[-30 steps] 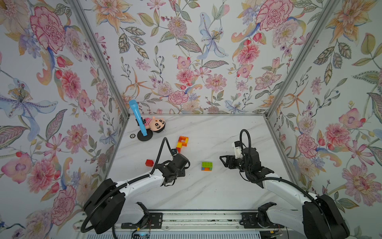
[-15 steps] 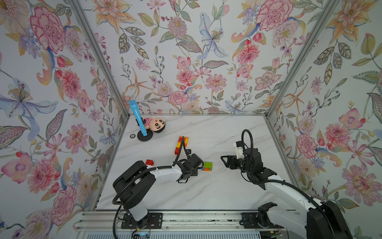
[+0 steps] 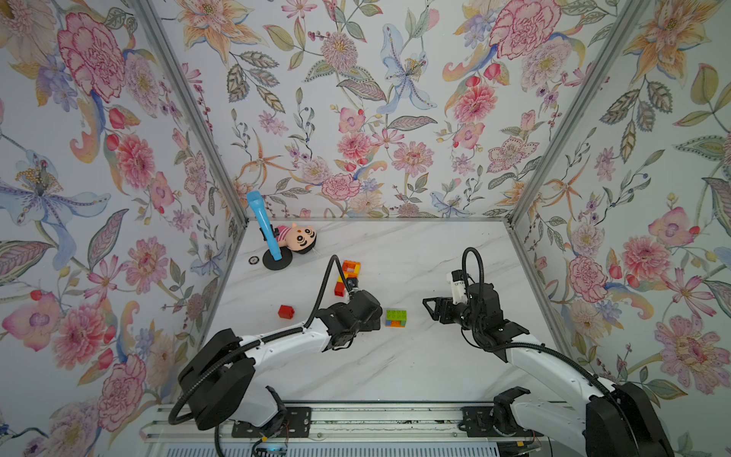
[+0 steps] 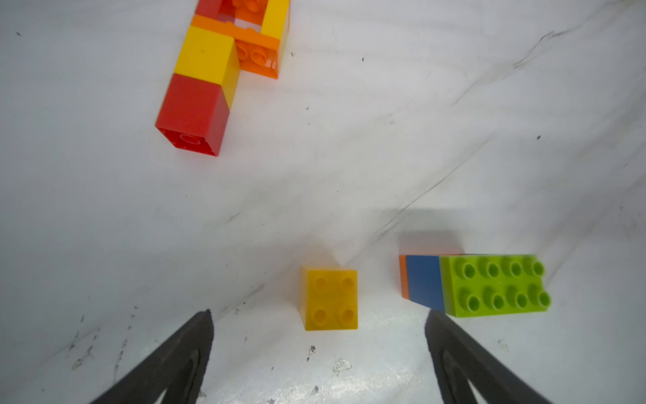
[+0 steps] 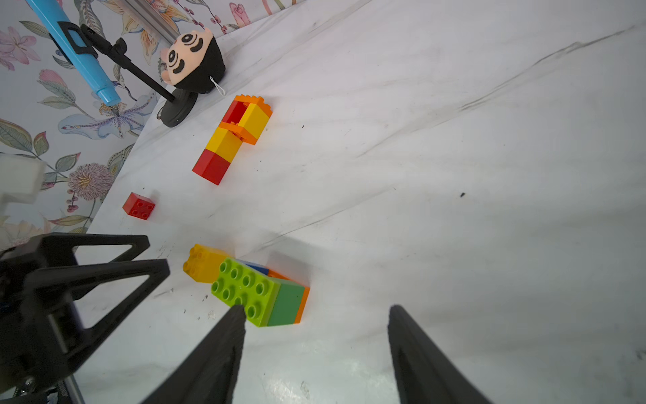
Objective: Assemble the letter p with lego
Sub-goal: Place the lego brick at the center of the board, then pick up the lego brick from the center of the board.
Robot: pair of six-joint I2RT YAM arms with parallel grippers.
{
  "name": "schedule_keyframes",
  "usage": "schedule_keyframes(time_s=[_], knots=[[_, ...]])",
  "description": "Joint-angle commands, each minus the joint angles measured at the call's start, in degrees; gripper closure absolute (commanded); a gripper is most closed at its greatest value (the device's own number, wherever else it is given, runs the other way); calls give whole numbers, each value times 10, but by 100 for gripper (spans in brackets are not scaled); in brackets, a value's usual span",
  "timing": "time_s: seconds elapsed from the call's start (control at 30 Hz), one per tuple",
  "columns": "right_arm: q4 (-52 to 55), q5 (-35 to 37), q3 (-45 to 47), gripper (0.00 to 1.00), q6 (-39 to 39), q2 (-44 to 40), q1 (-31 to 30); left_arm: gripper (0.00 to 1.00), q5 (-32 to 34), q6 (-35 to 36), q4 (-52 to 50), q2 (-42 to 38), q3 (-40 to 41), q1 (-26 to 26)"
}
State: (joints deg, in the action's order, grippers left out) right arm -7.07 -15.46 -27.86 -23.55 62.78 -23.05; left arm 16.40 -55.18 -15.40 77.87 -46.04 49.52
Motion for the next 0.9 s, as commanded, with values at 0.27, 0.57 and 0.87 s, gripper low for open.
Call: schedule_keyframes(time_s=[0.27,0.57,0.87], knots=[[-12,-8,-10,33,14,-10,8,1,84,-85,-92,-135,110,-172],[-20,-17,12,32,8,-31,12,2,31,-19,-21,-90,124,-299],[-19,-20,25,32,3,-43,13,12,0,15,53,-16,135,-361]])
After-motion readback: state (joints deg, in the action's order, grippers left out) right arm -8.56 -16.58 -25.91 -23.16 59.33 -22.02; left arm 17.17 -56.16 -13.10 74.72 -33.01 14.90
